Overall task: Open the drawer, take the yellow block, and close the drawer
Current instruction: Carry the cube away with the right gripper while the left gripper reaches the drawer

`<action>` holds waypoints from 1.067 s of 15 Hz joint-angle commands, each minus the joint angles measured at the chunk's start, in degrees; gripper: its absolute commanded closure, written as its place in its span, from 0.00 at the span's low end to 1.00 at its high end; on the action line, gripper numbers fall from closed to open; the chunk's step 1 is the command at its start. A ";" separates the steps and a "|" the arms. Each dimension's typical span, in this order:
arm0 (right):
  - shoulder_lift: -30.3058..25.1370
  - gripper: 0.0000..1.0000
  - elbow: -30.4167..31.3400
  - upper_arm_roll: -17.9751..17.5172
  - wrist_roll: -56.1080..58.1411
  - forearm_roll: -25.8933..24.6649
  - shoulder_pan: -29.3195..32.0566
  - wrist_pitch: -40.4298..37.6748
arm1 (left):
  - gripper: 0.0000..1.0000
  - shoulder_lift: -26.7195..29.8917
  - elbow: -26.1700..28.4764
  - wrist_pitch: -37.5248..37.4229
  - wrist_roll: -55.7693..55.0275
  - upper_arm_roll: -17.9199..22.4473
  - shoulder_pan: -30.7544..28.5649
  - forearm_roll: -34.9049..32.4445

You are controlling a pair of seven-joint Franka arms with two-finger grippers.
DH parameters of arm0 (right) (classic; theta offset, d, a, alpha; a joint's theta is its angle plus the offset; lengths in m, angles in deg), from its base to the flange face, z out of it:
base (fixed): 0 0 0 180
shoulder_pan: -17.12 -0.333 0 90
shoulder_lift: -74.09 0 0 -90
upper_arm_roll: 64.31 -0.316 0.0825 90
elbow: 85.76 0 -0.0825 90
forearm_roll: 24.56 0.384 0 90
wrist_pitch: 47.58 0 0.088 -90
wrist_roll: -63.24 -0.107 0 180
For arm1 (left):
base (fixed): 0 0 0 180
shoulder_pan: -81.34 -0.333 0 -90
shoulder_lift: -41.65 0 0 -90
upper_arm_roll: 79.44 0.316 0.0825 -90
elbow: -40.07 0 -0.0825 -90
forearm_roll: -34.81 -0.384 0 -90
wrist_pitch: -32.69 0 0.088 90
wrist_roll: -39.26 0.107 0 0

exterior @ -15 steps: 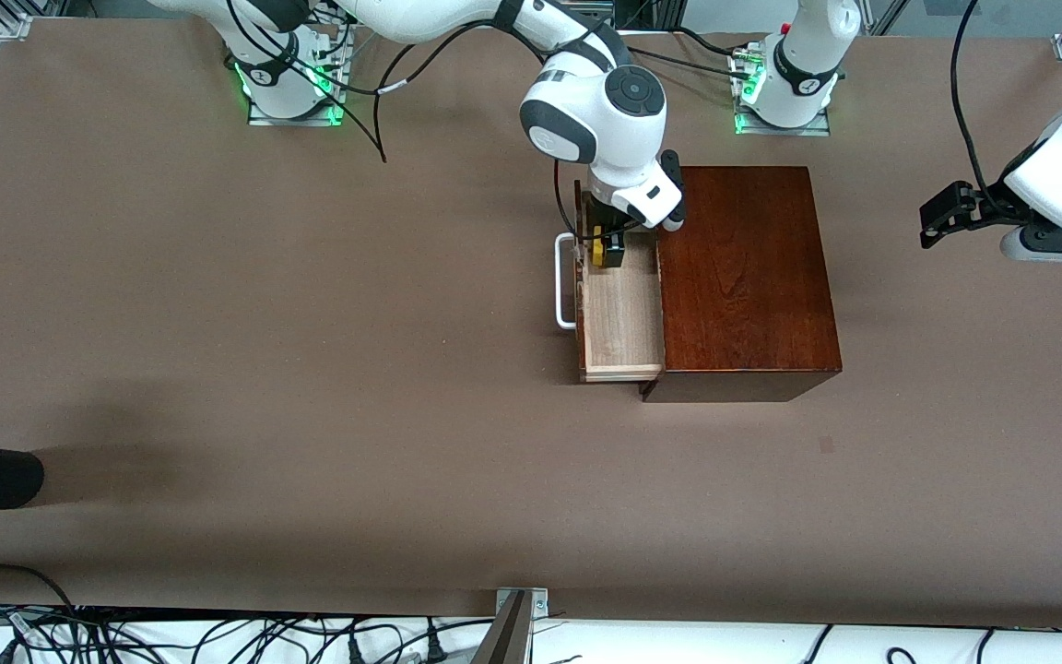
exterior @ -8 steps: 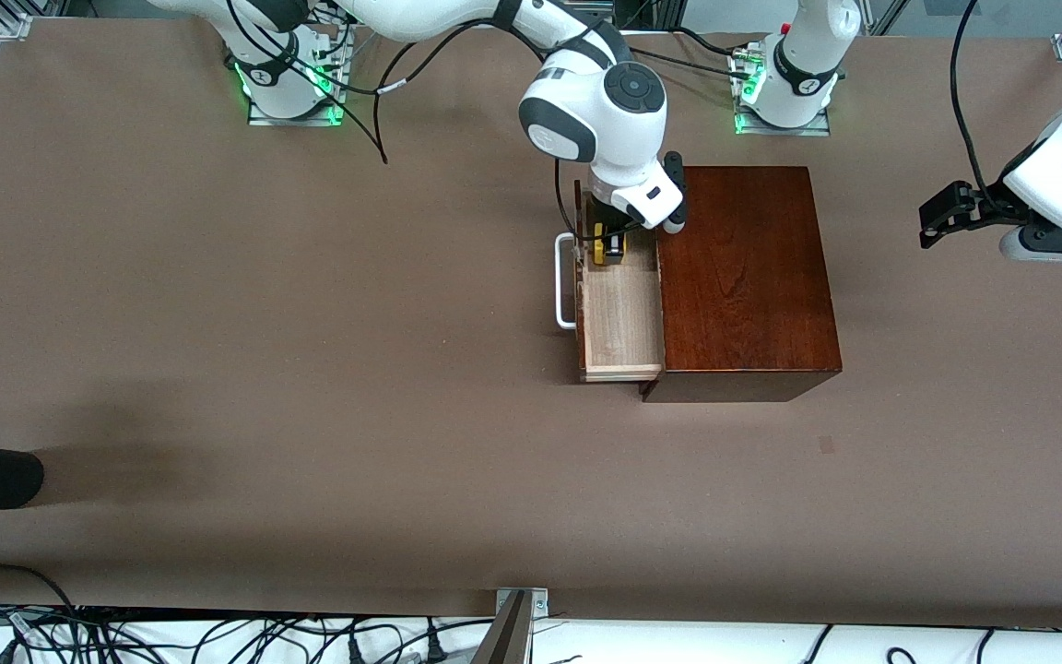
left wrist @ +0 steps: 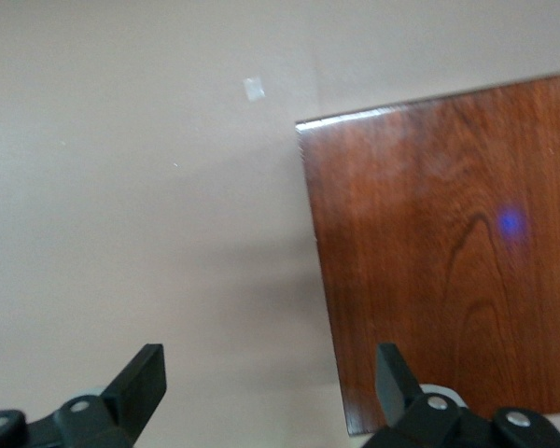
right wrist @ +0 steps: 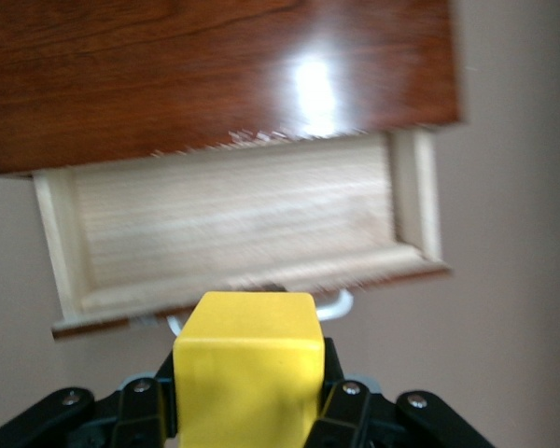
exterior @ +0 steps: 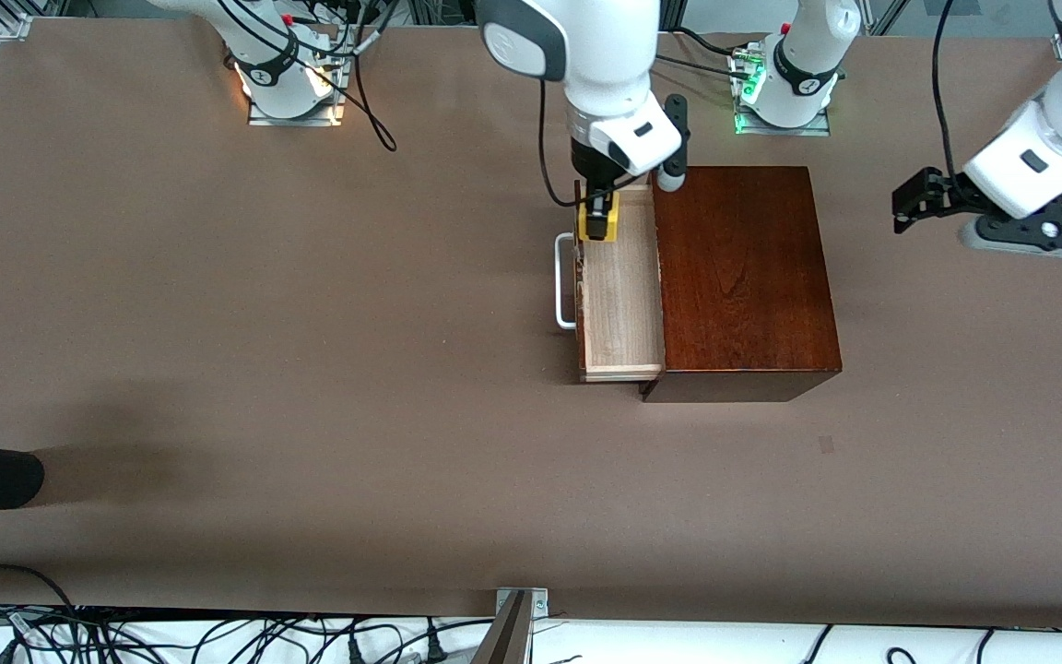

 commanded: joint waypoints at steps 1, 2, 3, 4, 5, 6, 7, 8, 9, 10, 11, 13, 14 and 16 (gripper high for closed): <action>-4.02 1.00 0.70 0.32 -4.03 0.10 3.73 -1.47 | 0.00 -2.85 -3.83 -3.42 7.59 0.30 4.18 2.26; -6.64 1.00 1.66 1.20 -6.74 0.19 5.83 -1.30 | 0.00 -3.64 -3.83 -3.42 11.88 0.30 5.06 3.40; -9.19 1.00 4.36 1.12 -8.34 1.41 8.81 -1.56 | 0.00 -4.08 -3.74 -3.69 16.19 0.30 6.03 4.81; -12.96 1.00 8.04 1.12 -8.53 4.38 12.40 -1.38 | 0.00 -4.87 -3.74 -3.60 19.71 0.30 6.82 5.52; -15.78 1.00 11.56 1.21 -8.44 8.07 15.83 -1.30 | 0.00 -5.75 -3.83 -3.60 22.62 0.30 8.39 6.04; -18.24 1.00 14.55 1.38 -8.09 10.80 20.05 -1.38 | 0.00 -6.63 -3.83 -3.51 24.13 0.30 10.59 7.36; -20.27 1.00 18.15 1.38 -8.44 12.31 24.44 -1.30 | 0.00 -7.94 -3.91 -3.43 23.62 0.30 13.22 9.63; -21.94 1.00 21.49 1.38 -8.61 13.45 28.22 -0.95 | 0.00 -9.26 -3.92 -3.42 23.01 0.30 16.03 12.79; -23.00 1.00 24.66 1.38 -8.44 15.12 31.48 0.36 | 0.00 -10.49 -4.09 -3.25 21.61 0.39 19.10 14.56; -24.75 1.00 28.78 1.38 -9.14 16.35 34.04 1.51 | 0.00 -12.76 -5.74 -3.07 19.68 0.39 22.26 15.27; -25.99 1.00 32.39 1.82 -9.40 16.54 35.37 3.17 | 0.00 -15.57 -9.33 -3.16 17.57 0.39 24.12 15.37; -27.32 1.00 38.12 4.53 -13.43 16.72 35.82 4.15 | 0.00 -20.41 -13.04 -2.81 19.12 0.31 26.07 15.19; -27.32 1.00 39.53 5.33 -15.62 16.72 35.82 3.89 | 0.00 -22.96 -14.27 -0.81 22.96 0.30 28.25 15.28; -27.23 1.00 43.48 6.65 -19.67 16.72 36.08 3.98 | 0.00 -27.35 -15.34 7.61 28.52 0.39 31.69 14.93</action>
